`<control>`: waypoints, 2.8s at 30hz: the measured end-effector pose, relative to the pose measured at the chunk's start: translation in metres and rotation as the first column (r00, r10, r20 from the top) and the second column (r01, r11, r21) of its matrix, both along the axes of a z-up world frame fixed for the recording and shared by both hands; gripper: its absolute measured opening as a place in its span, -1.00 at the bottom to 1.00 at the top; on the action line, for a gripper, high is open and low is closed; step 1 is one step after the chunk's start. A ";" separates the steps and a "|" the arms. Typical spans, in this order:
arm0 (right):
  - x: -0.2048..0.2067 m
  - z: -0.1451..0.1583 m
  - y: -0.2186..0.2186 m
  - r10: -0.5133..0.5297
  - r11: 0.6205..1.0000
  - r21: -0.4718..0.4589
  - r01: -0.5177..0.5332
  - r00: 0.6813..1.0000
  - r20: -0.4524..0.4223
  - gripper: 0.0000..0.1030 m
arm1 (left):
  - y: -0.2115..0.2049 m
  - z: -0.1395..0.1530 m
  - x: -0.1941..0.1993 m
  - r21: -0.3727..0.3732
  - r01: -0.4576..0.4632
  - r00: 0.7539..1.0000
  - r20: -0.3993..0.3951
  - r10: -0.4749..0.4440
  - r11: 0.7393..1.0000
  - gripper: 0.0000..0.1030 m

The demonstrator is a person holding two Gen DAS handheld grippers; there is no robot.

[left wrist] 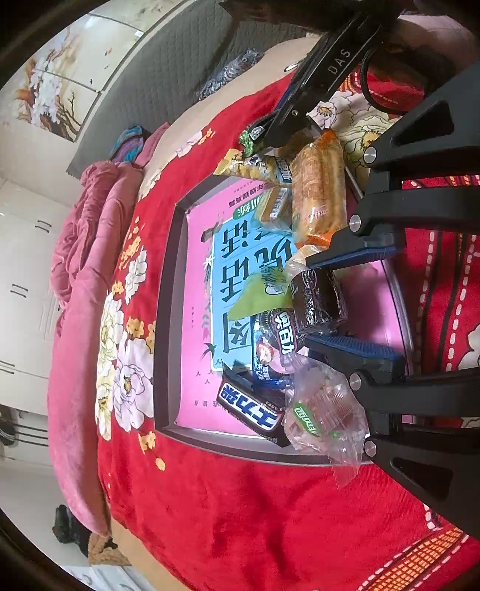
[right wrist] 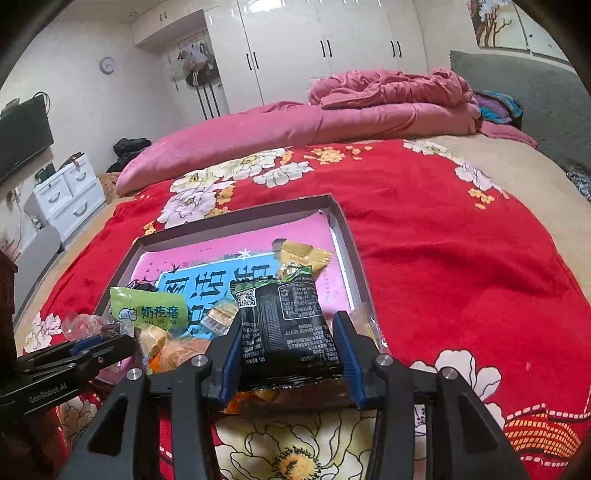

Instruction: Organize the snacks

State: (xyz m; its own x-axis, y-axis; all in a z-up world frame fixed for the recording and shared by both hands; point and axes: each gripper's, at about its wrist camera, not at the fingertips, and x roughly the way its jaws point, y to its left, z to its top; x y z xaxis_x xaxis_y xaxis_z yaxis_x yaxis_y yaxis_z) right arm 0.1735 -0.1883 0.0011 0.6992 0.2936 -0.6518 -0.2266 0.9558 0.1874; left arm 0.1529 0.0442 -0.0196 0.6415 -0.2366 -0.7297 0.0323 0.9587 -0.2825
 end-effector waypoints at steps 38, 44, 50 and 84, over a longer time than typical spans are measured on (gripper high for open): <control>-0.007 0.000 0.039 0.143 0.990 0.009 -0.143 0.989 -0.022 -0.03 | 0.000 -0.001 0.000 -0.016 0.010 1.000 -0.008 -0.010 1.000 -0.29; -0.012 0.002 0.033 0.130 0.992 0.012 -0.129 0.991 -0.019 0.05 | 0.000 -0.001 -0.001 -0.025 0.012 1.000 -0.010 -0.012 1.000 -0.28; -0.018 0.008 0.029 0.122 0.992 0.012 -0.122 0.993 -0.005 0.09 | -0.001 -0.001 -0.002 -0.021 0.005 1.000 -0.014 -0.005 1.000 -0.14; -0.040 0.038 0.007 0.012 1.000 -0.006 -0.012 0.995 0.098 0.52 | -0.011 0.036 -0.029 -0.007 0.052 0.994 0.101 -0.051 0.999 0.47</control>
